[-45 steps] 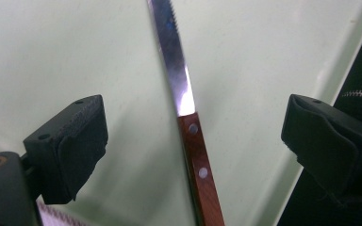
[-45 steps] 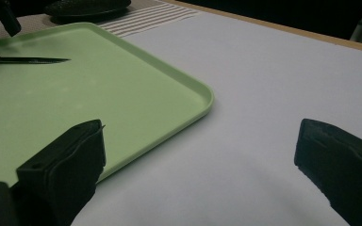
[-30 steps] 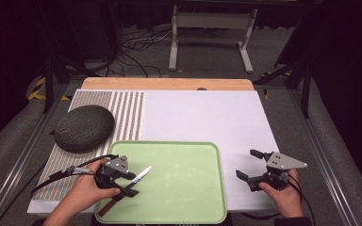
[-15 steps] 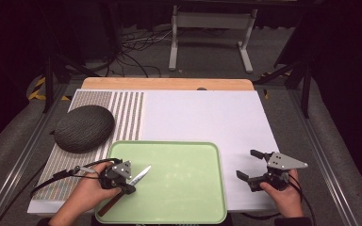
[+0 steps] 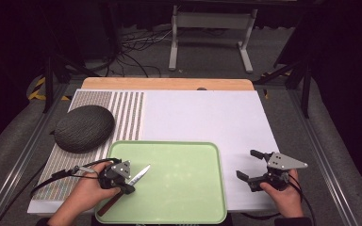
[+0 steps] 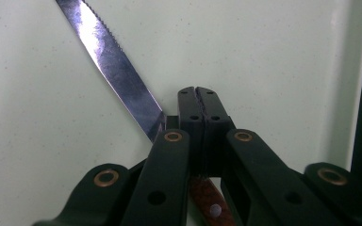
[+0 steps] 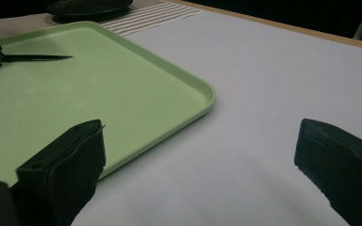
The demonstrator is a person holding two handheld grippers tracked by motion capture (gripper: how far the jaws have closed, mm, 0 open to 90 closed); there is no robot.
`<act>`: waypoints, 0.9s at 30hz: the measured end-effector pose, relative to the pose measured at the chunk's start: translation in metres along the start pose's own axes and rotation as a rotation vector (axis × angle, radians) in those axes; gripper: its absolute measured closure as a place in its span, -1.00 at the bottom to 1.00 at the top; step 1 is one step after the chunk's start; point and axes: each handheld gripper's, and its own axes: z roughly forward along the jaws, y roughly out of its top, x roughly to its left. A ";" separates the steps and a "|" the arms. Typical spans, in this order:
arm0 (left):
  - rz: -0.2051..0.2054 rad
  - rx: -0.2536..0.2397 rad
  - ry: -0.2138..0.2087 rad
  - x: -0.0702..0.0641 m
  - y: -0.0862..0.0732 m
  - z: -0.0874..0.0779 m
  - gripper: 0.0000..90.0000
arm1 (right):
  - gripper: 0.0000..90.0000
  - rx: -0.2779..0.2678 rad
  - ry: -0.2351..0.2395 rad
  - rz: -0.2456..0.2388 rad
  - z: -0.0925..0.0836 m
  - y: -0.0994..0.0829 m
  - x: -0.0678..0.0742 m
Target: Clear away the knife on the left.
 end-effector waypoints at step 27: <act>-0.004 0.038 0.042 0.001 -0.006 -0.007 1.00 | -0.93 -0.012 0.012 0.007 0.000 0.001 0.001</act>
